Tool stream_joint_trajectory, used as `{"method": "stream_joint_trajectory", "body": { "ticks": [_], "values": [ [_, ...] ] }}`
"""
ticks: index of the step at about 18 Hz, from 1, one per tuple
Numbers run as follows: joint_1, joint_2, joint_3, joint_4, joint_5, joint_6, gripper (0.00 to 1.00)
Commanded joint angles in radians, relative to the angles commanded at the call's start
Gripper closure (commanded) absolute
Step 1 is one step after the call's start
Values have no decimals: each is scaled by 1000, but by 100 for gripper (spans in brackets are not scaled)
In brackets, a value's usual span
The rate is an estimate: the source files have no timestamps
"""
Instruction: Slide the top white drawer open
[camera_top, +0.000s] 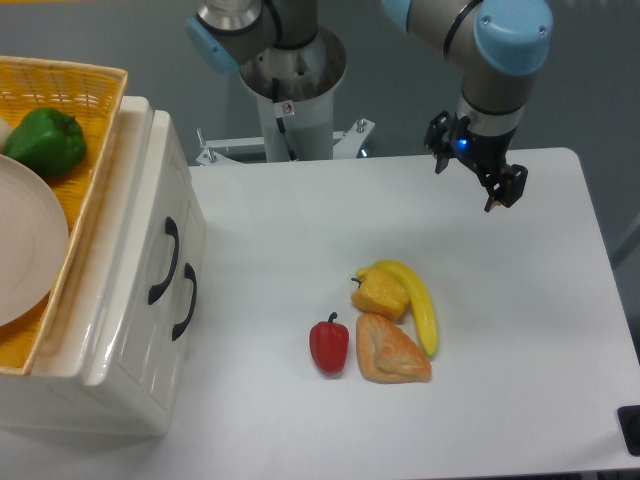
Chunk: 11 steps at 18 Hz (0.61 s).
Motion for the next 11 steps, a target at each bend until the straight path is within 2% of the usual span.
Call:
{"method": "stream_joint_trajectory", "body": {
  "ticks": [11],
  "values": [
    [-5,-6,-12,-6,-3,-6,0]
  ]
}}
